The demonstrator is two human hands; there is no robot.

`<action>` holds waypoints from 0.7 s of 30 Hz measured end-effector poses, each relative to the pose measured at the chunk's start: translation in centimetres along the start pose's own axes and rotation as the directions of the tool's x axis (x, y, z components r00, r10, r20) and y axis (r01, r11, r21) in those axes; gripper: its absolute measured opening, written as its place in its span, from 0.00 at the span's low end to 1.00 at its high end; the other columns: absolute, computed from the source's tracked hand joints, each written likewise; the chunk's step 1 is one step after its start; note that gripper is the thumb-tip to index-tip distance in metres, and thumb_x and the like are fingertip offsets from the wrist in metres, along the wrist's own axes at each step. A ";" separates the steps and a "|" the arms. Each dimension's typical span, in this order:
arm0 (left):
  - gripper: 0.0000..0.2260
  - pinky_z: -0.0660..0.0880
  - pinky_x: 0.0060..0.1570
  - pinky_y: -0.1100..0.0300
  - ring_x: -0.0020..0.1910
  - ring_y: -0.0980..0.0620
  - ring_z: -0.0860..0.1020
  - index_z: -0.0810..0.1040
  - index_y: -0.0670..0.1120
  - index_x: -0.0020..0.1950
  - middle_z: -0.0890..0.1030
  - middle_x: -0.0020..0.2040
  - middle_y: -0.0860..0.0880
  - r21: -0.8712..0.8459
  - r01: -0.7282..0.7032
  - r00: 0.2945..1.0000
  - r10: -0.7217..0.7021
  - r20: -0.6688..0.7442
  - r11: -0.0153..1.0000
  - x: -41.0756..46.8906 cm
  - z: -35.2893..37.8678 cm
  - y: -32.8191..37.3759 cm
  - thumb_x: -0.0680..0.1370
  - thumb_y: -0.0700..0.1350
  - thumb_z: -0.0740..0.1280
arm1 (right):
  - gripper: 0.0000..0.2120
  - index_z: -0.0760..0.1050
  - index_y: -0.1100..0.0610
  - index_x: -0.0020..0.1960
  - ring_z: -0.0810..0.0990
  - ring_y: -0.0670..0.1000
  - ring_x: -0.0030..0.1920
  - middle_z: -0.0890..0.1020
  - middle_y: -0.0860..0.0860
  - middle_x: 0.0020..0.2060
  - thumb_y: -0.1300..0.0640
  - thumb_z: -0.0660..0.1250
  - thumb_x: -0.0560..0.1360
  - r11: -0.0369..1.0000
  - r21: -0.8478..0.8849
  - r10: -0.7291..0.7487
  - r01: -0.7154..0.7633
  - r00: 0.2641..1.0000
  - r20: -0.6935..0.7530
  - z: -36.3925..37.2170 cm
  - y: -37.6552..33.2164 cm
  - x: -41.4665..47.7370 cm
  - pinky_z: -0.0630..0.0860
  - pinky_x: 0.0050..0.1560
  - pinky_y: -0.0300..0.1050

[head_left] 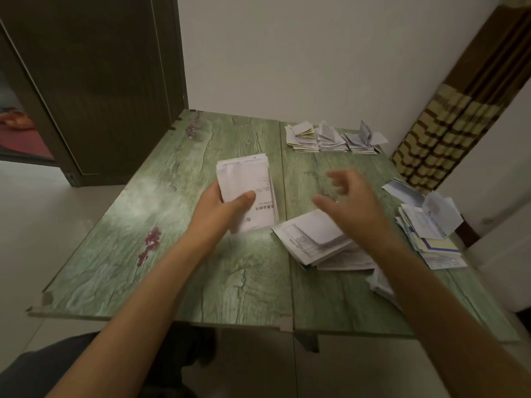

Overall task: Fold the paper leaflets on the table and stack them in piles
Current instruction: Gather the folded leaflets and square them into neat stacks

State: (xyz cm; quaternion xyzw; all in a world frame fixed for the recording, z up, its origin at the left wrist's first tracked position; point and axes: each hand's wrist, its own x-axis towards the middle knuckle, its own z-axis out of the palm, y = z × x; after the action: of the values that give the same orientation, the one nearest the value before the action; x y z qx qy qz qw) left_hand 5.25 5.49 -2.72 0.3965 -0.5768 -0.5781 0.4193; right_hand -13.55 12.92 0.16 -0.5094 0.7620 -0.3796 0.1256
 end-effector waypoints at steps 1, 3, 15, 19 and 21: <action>0.13 0.78 0.46 0.60 0.47 0.55 0.81 0.72 0.48 0.60 0.81 0.51 0.52 -0.010 0.008 1.000 -0.008 0.012 1.000 0.0 0.2 0.2 0.76 0.41 0.67 | 0.30 0.64 0.57 0.68 0.71 0.53 0.61 0.70 0.55 0.65 0.50 0.72 0.71 0.982 -0.099 0.168 -0.162 0.985 0.049 -1.1 1.4 0.7 0.72 0.57 0.44; 0.13 0.79 0.48 0.56 0.48 0.53 0.81 0.73 0.48 0.60 0.81 0.52 0.50 -0.018 0.023 0.999 -0.023 0.027 1.000 0.0 0.8 0.6 0.76 0.40 0.67 | 0.42 0.61 0.61 0.70 0.69 0.57 0.64 0.67 0.58 0.68 0.42 0.74 0.66 0.882 -0.317 0.407 -0.350 0.903 0.136 -2.5 3.5 1.5 0.70 0.58 0.48; 0.12 0.75 0.58 0.43 0.49 0.49 0.82 0.74 0.48 0.59 0.83 0.51 0.49 0.001 0.160 0.981 -0.160 0.109 0.987 0.1 1.7 0.6 0.76 0.41 0.67 | 0.29 0.74 0.60 0.57 0.77 0.55 0.53 0.79 0.53 0.52 0.53 0.80 0.60 0.886 -0.273 0.452 -0.375 0.832 0.321 -2.0 5.3 3.8 0.76 0.55 0.50; 0.08 0.78 0.52 0.54 0.47 0.51 0.82 0.76 0.44 0.56 0.84 0.48 0.49 -0.016 0.211 0.957 -0.203 0.208 0.977 0.3 0.8 1.3 0.78 0.42 0.64 | 0.20 0.73 0.60 0.53 0.79 0.55 0.50 0.80 0.56 0.49 0.62 0.77 0.65 0.968 -0.146 0.235 -0.204 0.943 0.236 -2.3 4.0 3.7 0.78 0.48 0.50; 0.07 0.78 0.52 0.57 0.48 0.51 0.83 0.77 0.44 0.55 0.84 0.48 0.49 -0.019 0.188 0.945 -0.176 0.278 0.982 0.3 0.4 1.8 0.78 0.41 0.63 | 0.16 0.75 0.59 0.50 0.80 0.56 0.48 0.80 0.57 0.47 0.65 0.76 0.65 0.991 0.008 0.122 -0.130 0.953 0.278 -2.5 2.1 3.6 0.79 0.45 0.48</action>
State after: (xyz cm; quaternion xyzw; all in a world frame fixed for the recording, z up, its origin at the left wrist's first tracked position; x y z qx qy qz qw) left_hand 4.82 5.35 -0.94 0.3545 -0.5771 -0.6766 0.2890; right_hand -18.04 11.35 1.10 -0.5061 0.7628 -0.3059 0.2618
